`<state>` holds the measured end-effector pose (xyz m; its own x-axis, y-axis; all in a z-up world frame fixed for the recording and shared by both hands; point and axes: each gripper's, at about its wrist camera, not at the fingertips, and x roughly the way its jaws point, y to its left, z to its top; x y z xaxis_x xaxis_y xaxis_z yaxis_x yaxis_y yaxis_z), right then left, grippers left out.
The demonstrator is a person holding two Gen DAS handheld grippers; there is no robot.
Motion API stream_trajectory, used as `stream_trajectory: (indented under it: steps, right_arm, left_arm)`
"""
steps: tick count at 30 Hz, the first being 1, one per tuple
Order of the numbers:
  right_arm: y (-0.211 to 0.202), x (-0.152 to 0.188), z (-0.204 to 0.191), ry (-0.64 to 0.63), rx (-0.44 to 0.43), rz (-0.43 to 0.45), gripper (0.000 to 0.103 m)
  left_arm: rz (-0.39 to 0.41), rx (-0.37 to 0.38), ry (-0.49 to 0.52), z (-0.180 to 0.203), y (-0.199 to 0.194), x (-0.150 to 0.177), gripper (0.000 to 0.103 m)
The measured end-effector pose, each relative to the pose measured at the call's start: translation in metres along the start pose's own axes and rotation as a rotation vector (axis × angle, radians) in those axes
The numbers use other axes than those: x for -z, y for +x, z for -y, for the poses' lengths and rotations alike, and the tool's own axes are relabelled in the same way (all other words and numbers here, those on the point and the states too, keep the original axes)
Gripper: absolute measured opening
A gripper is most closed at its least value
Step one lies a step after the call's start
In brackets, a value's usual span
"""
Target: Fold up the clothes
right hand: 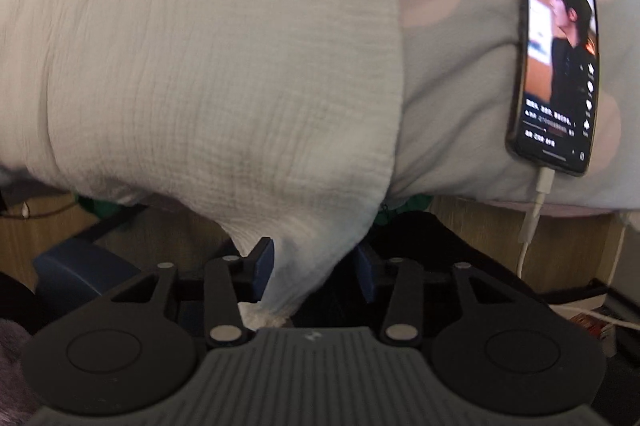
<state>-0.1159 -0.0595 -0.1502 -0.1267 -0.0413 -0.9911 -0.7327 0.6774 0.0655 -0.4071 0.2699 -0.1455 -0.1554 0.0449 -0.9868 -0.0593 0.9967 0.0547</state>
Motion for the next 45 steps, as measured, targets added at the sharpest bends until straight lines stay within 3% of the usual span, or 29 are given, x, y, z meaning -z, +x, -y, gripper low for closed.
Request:
stream_trajectory:
  steps: [3,5,6,7,8,13,19,24,32,35,36,37,45]
  right_arm:
    - [0.001,-0.001,-0.007,-0.029,0.02,0.004,0.051]
    - [0.002,-0.002,-0.011,-0.047,0.034,0.008,0.038]
    - [0.001,-0.002,-0.013,-0.056,0.035,0.01,0.021]
    - [-0.001,-0.001,-0.015,-0.063,0.027,0.009,0.011]
    - [-0.003,-0.001,-0.016,-0.07,0.023,0.006,0.01]
    - [-0.024,0.003,-0.015,-0.121,0.032,-0.035,0.005]
    - [-0.075,0.002,0.015,-0.142,0.034,-0.064,0.004]
    - [-0.054,-0.002,-0.004,-0.146,0.035,-0.101,0.004]
    - [-0.024,0.0,-0.041,-0.19,0.082,-0.107,0.004]
    - [-0.025,-0.002,-0.047,-0.184,0.097,-0.074,0.016]
    - [-0.026,-0.002,-0.048,-0.176,0.1,-0.06,0.036]
    - [-0.029,-0.001,-0.052,-0.187,0.122,-0.037,0.048]
    - [-0.056,-0.001,-0.069,-0.199,0.172,0.076,0.048]
  left_arm:
    - [-0.022,-0.03,0.024,0.006,0.01,-0.004,0.019]
    - [0.01,-0.038,0.048,0.013,0.01,-0.008,0.019]
    - [0.017,-0.047,0.061,0.017,0.011,-0.01,0.018]
    - [0.014,-0.065,0.075,0.02,0.012,-0.01,0.015]
    - [0.011,-0.081,0.086,0.023,0.013,-0.01,0.003]
    - [-0.001,-0.034,0.052,0.014,-0.009,-0.005,0.002]
    - [-0.045,0.022,0.025,-0.006,-0.048,0.017,0.002]
    - [-0.115,0.031,0.0,-0.017,-0.034,0.03,0.002]
    - [-0.143,0.043,-0.036,-0.009,-0.015,0.015,0.003]
    - [-0.15,0.068,-0.087,-0.023,-0.012,0.012,0.014]
    - [-0.145,0.072,-0.102,-0.026,-0.012,0.011,0.019]
    - [-0.134,0.073,-0.116,-0.028,-0.015,0.01,0.02]
    - [0.066,0.082,-0.243,-0.038,-0.054,-0.015,0.02]
